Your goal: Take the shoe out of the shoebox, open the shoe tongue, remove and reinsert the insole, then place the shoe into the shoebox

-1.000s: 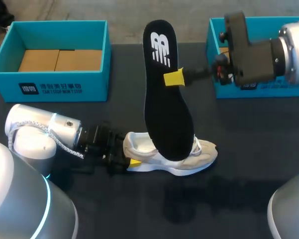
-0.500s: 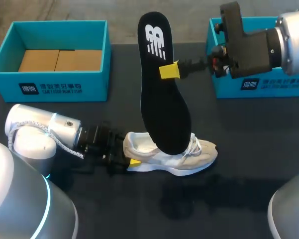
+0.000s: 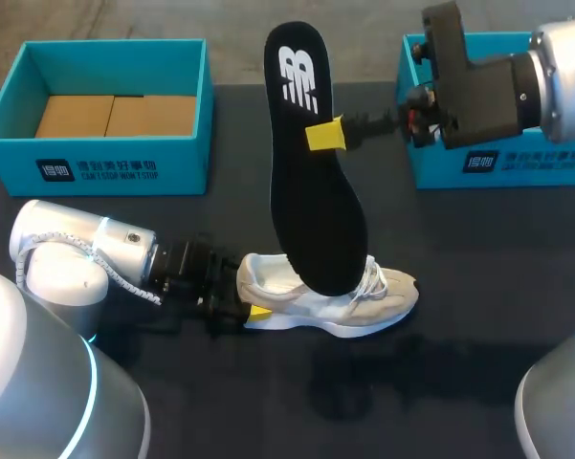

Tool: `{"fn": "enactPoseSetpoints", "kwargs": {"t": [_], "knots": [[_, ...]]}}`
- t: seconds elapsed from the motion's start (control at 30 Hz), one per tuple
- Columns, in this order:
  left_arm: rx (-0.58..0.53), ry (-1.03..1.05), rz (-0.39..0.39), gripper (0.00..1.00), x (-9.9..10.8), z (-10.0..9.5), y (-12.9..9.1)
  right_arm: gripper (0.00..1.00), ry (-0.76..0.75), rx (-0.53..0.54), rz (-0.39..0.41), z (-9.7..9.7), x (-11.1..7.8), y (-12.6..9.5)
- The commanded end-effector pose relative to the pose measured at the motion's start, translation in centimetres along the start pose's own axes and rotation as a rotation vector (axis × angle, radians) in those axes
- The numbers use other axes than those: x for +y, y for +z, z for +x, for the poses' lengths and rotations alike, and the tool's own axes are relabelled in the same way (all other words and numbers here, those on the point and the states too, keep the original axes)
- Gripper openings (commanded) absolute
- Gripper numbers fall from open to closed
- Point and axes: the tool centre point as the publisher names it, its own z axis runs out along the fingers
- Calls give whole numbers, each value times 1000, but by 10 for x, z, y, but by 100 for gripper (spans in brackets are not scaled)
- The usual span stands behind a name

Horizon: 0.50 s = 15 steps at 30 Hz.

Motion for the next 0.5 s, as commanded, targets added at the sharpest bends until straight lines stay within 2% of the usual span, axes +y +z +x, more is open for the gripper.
{"fn": "enactPoseSetpoints", "kwargs": {"t": [0.03, 0.07, 0.13, 0.17, 0.5], "knots": [[4, -1, -35, 64, 1, -2, 0, 0, 3, -2, 5, -1, 3, 5], [8, -1, -32, 100, 1, -2, 0, 0, 3, -2, 5, -1, 3, 5], [1, -9, -60, 100, 1, -1, -1, 0, 3, -2, 5, -1, 3, 5], [9, -6, -41, 100, 1, -1, -2, 0, 3, -2, 5, -1, 3, 5], [10, -14, -100, 100, -4, 5, -16, 0, 3, -2, 5, -1, 3, 5]]}}
